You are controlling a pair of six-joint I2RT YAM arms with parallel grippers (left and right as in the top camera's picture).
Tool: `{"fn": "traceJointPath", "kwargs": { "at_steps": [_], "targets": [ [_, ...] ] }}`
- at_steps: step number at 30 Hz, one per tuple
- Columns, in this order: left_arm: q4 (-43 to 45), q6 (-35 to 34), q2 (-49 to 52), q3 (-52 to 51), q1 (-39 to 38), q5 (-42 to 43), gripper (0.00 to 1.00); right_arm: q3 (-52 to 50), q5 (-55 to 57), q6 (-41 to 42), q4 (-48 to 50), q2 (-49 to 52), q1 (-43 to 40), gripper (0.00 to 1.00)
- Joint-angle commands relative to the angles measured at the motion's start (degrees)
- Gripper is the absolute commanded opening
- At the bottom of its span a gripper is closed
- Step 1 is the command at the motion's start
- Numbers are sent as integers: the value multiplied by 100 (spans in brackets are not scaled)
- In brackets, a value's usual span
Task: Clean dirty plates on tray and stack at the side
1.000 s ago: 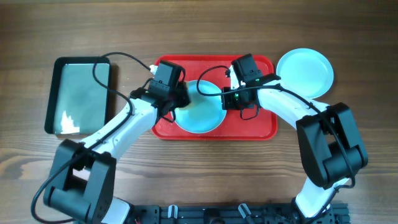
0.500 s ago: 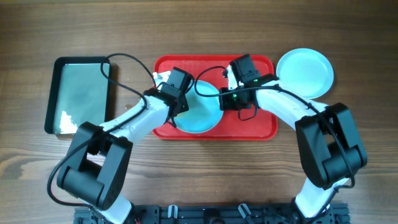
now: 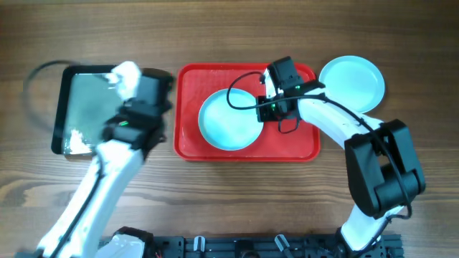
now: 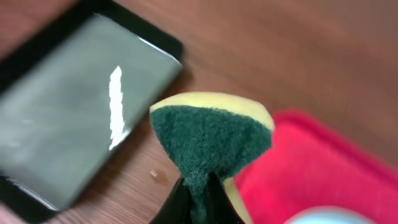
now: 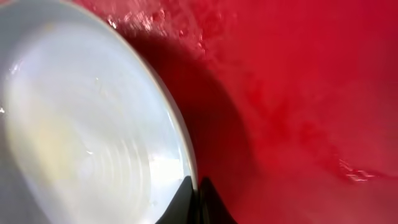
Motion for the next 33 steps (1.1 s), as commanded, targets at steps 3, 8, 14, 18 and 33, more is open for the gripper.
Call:
{"fn": "traceJointPath", "kwargs": {
  "at_steps": [3,8,14,18,33],
  "targets": [
    [-295,-236,-358,-13,1456,334,4,1139,2190,-1276,-643,-656,509,4],
    [-361,-236,-195,-17,2406,973,4,1775,4835,-2841,-610,-813,1519,4],
    [-326,-234,153,-17,2824,1235,4,1814,7458,-5403,708,-831,2745,4],
    [-321,-234,348,-17,2824,1233,4,1814,8537,-7300,2430,-831,3377,4],
    [-286,-234,481,-17,2824,1298,4,1311,8542,-5464,3746,-813,3375,4]
  ]
}}
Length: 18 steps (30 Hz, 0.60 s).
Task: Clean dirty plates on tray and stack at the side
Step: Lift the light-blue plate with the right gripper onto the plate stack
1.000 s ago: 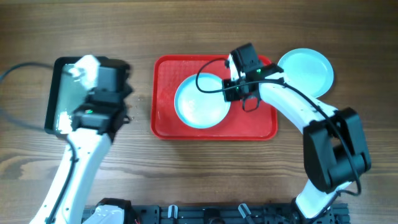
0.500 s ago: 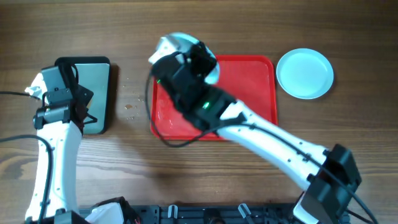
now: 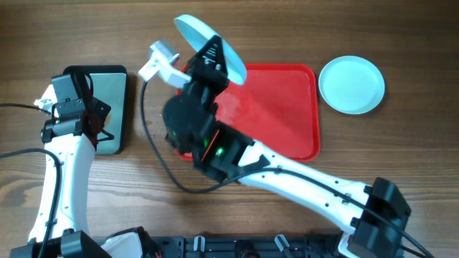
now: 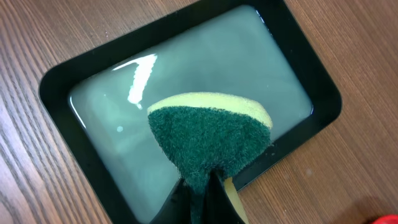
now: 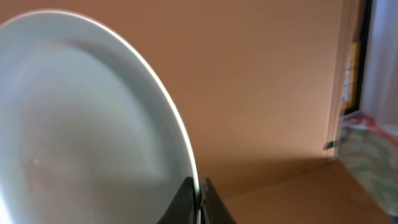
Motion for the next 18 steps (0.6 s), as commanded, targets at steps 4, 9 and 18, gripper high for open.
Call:
{"fn": "traceJointPath", "kwargs": {
  "at_steps": [4,9,18],
  "targets": [
    [37,-52,35,-15,28,33,4,-643,-1897,5029,-4065,15,-859,4],
    [35,-50,35,-15,26,33,4,-640,-2470,5871,-4057,-518,-1117,4],
    [83,-28,35,-15,28,33,4,-710,-5724,5650,-5051,-1067,-2524,4]
  ]
}}
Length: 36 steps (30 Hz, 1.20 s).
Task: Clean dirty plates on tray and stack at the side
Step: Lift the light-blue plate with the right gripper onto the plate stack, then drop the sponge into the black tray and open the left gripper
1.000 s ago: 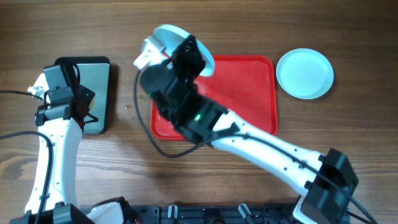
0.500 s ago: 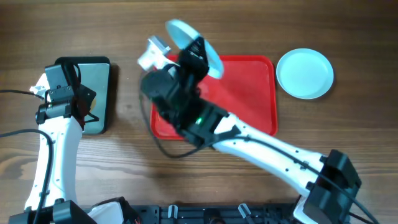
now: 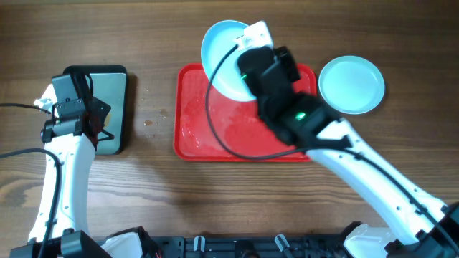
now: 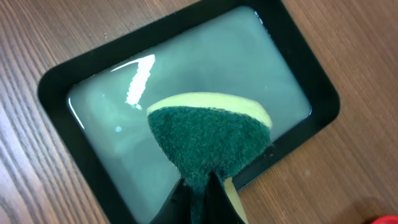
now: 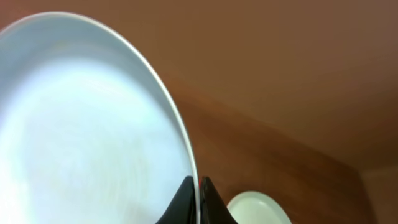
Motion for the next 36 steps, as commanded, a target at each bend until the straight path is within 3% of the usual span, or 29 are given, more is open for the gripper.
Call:
{"fn": "traceJointPath", "kwargs": {
  "at_steps": [1,7,10,15,18,23,24,25,26,28,30,36],
  "targets": [
    [4,-31,33,-11,28,46,4,-46,-1513,203,-686,363,-549,4],
    [-66,-9,33,-11,28,44,4,-46,-2428,1635,-684,-83,-2282,4],
    [-70,-9,33,-11,26,46,4,-48,-2999,1687,-811,-131,-3733,4],
    [-52,-13,33,-11,28,68,4,-264,-4044,1690,-1021,319,-5394,4],
    [-44,-13,33,-11,26,111,4,-555,-4328,1753,-789,750,-5917,4],
    [-46,-11,33,-11,28,114,4,-669,-4319,1799,-575,1327,-6057,4],
    [-46,-11,33,-11,26,114,4,-669,-4360,1803,-479,1405,-6057,12],
    [-44,-13,33,-11,26,114,4,-669,-4360,1797,-415,1447,-6057,47],
    [-42,-13,33,-11,26,114,4,-669,-4363,1799,-343,1447,-6057,66],
    [-28,-13,33,-11,28,205,4,-616,-4568,1797,-363,1351,-6057,87],
    [50,-11,42,-11,26,426,4,-575,-5023,1808,-459,1132,-6054,95],
    [562,11,151,-11,33,472,4,-577,-6341,2074,-721,-109,-5941,100]
  ]
}}
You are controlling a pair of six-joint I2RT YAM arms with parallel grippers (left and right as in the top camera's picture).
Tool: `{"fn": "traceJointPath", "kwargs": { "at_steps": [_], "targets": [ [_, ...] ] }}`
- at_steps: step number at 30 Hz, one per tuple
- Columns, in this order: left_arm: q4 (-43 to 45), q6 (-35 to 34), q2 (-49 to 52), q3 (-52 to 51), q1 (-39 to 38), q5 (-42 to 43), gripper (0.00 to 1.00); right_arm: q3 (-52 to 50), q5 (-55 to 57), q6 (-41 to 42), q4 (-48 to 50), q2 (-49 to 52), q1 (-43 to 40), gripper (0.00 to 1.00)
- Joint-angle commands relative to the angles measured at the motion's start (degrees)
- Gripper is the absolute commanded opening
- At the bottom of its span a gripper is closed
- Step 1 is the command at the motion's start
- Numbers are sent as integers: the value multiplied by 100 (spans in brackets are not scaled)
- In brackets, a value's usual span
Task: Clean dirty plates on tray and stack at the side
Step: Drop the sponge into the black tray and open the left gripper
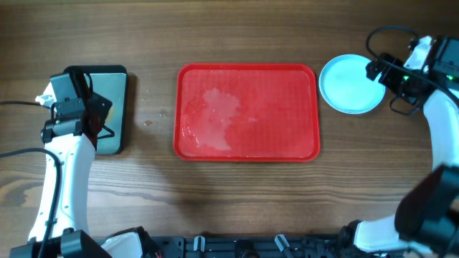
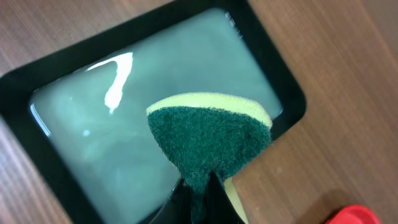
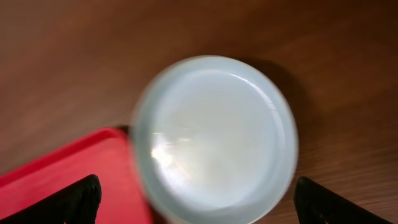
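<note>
The red tray (image 1: 247, 111) holds no plate, only wet smears. Right of it on the table lies a light blue plate (image 1: 350, 84), seen from above in the right wrist view as a plate (image 3: 214, 140); whether another lies under it cannot be told. My right gripper (image 1: 382, 72) hovers over its right side, open wide, with fingers (image 3: 78, 199) either side of the plate and nothing held. My left gripper (image 2: 199, 196) is shut on a green and yellow sponge (image 2: 211, 140) above the black water tray (image 2: 283, 81).
The black water tray (image 1: 107, 107) sits at the far left with the left arm (image 1: 68, 165) over it. A corner of the red tray (image 2: 354, 214) shows in the left wrist view. Bare wooden table (image 1: 237, 201) lies in front of both trays.
My right gripper held the plate tilted over the red tray's back edge; now it is open over the plate lying flat right of the tray. The left gripper shifted slightly over the water tray.
First my right gripper was shut on the rim of a plate lying in the red tray, and the left carried the sponge towards the water tray. Then the plate was up in the air, left of the tray's back, then over its back edge. Now it lies at the right.
</note>
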Motion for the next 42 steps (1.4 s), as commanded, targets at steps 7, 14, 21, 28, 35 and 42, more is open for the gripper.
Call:
{"fn": "traceJointPath", "kwargs": {
  "at_steps": [7,14,21,28,35,42],
  "targets": [
    [1497,614,1362,-4,114,114,6,133,-826,-46,-1316,-1845,1154,100],
    [2006,610,1875,-4,577,125,36,133,-761,-44,-1615,-1985,2114,94],
    [2004,614,1790,-2,723,1014,100,133,-417,-37,-1556,-2009,2739,97],
    [1403,590,-24,-2,723,1932,100,133,-415,-199,-1849,-2732,2988,100],
    [-55,592,-2157,-2,719,2640,100,-177,-411,-505,-2190,-4430,3016,100],
    [-514,592,-2664,-2,719,2640,100,-483,-216,-474,-2629,-5169,3016,100]
  ]
}}
